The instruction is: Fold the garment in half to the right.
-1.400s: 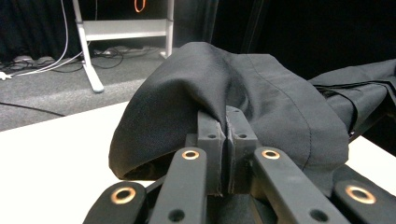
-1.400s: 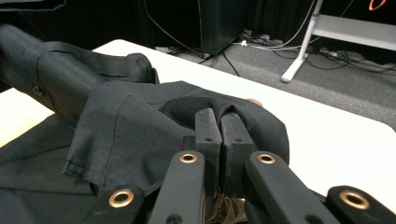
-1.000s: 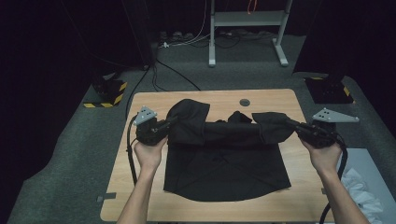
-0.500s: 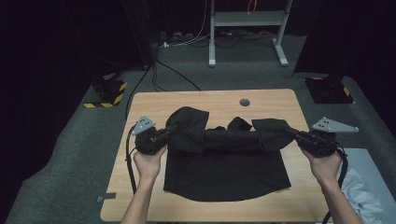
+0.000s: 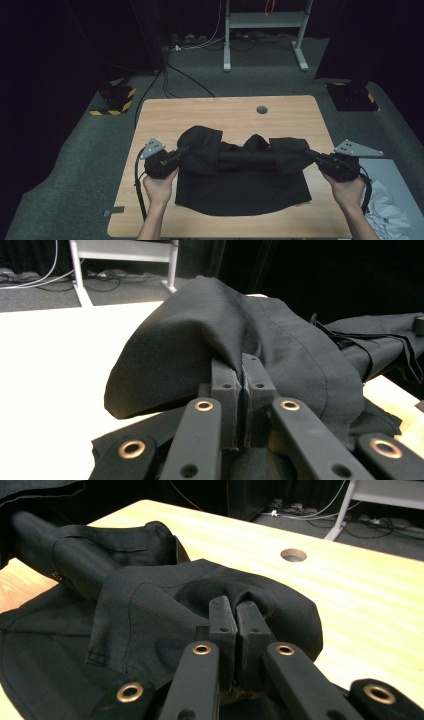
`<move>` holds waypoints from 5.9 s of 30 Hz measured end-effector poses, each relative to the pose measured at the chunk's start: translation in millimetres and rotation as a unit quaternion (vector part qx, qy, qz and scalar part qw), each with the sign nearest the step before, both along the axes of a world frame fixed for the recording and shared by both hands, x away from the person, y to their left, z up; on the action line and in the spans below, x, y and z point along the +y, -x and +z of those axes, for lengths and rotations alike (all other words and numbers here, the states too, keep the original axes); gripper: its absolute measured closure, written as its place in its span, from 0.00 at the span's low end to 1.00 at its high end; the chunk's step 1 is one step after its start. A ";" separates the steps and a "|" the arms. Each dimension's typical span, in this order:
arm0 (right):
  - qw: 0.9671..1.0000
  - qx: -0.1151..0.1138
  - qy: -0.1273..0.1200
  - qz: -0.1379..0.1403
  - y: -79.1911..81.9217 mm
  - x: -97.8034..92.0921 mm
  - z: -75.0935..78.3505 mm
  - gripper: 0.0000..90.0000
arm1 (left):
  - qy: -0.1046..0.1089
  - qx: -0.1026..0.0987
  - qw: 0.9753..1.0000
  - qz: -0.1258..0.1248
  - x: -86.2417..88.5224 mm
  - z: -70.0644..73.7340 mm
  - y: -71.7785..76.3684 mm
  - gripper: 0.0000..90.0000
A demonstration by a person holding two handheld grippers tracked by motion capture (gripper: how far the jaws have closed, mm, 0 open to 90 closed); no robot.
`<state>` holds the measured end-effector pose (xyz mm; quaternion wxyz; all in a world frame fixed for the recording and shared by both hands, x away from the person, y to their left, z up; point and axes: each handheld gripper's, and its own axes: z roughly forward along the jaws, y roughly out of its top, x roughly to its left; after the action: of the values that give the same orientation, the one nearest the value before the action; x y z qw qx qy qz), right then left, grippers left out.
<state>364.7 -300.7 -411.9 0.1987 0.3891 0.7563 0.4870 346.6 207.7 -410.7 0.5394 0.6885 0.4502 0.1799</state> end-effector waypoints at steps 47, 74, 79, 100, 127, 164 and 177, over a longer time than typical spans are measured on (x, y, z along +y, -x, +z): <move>0.996 0.066 0.043 -0.035 58.2 4.0 -106.2 0.97 | -0.063 0.095 0.993 0.020 -12.0 -117.3 51.8 0.95; 0.998 0.016 0.026 -0.049 29.5 33.6 -85.7 0.42 | -0.072 0.064 0.995 0.000 -39.2 -82.0 25.5 0.46; 0.998 0.038 0.039 -0.035 16.3 44.0 -97.9 0.42 | -0.100 0.106 0.989 -0.001 -49.3 -96.8 9.5 0.35; 0.995 0.055 0.066 -0.049 3.8 39.1 -104.9 0.38 | -0.167 0.111 0.978 0.048 -38.5 -104.8 -11.0 0.29; 0.990 0.086 0.106 -0.044 -18.7 30.6 -125.6 0.35 | -0.199 0.125 0.972 0.014 -91.9 -122.3 -50.1 0.29; 0.985 0.078 0.137 0.069 -17.6 138.4 -118.2 0.30 | -0.177 0.145 0.973 0.009 -84.8 -121.8 -71.3 0.20; 0.986 0.070 0.141 0.051 -20.1 113.1 -116.3 0.30 | -0.182 0.147 0.972 -0.013 -110.2 -120.2 -78.3 0.16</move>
<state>384.7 -187.7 -528.2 0.1735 0.3510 0.8483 0.3564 424.9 97.5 -530.9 0.3356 0.7996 0.4754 0.1486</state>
